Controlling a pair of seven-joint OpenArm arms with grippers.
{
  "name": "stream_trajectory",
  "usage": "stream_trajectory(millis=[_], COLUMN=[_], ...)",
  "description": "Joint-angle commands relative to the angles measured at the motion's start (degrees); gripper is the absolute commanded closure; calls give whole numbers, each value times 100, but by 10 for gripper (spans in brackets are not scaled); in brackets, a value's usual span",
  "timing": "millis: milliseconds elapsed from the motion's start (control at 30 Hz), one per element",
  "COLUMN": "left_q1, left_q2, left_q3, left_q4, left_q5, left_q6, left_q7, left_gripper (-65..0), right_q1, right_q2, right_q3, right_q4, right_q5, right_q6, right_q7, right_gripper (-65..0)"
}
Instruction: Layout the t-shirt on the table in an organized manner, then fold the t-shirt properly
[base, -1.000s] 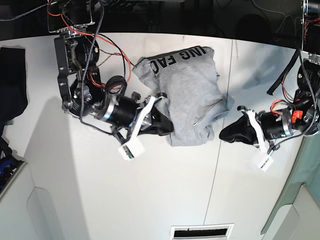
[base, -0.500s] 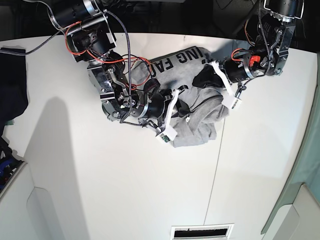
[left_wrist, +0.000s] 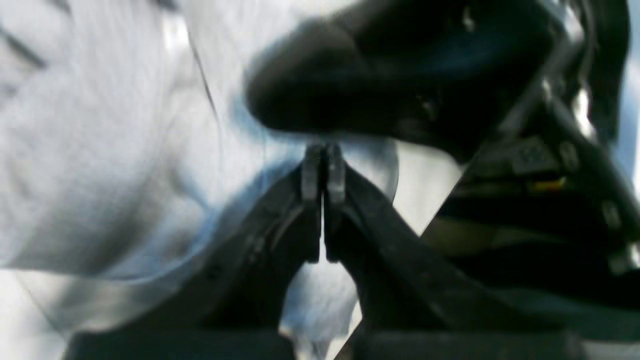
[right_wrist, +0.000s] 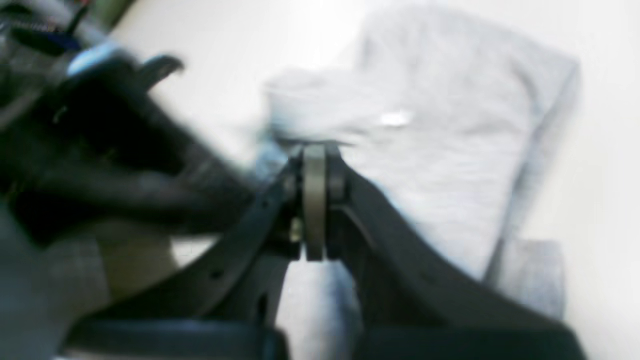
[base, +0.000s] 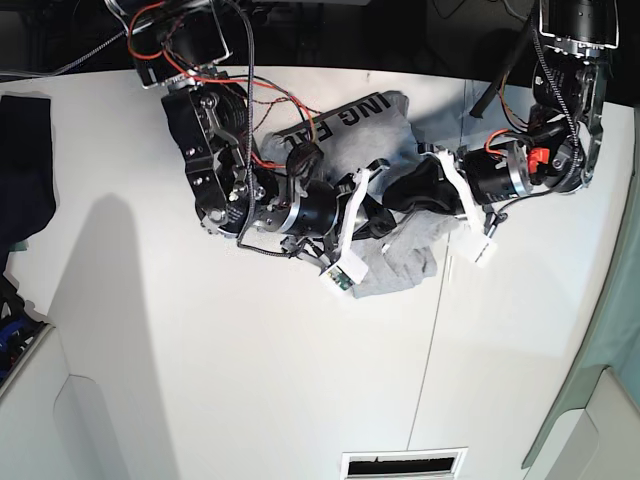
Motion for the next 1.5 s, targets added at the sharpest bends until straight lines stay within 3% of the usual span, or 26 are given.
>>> stream_trajectory(millis=[0,167,333,467,600,733,967,1233,1467], left_q1=[-48,118,291,271,232,302,846,1956,2529], left_q2=[-122,-157,-142,-52,-57,-72,-426,-542,-540], left_q3=[-48,-46,-46,-46,-175,-573,-1537,-2361,-2468], left_q4=[101,42,-774,-1320,-1045,-511,221,315,317], left_q5=[-127,-11,313,308,197,48,-444,-466,-466], left_q6=[-52,-52,-52,-52,-52,-52,-52,-52,-52], left_q7=[-68,-192,-726,-741,-691,-181,-2,-13,-9], left_gripper=[-9,-10,-10,-10,-10,-10,-10,-10,-10], right_q1=[-42,-629,-857,-855,-881,-1115,-1370,-1379,-1381], right_q2=[-31,234,264,269,269,264,269,269,256], right_q3=[-4,76,162,170,170,205,586,1709,1537], right_q4=[330,699,-79,-713,-531,295,1464,1054,168], right_q5=[122,-11,-153,-249,-175,-46,-645,-662,-249], right_q6=[31,-28,-28,-28,-28,-33,-656,-1019,-807], right_q7=[9,109,505,817,721,647,476,490,494], right_gripper=[0,0,0,0,0,0,0,0,0])
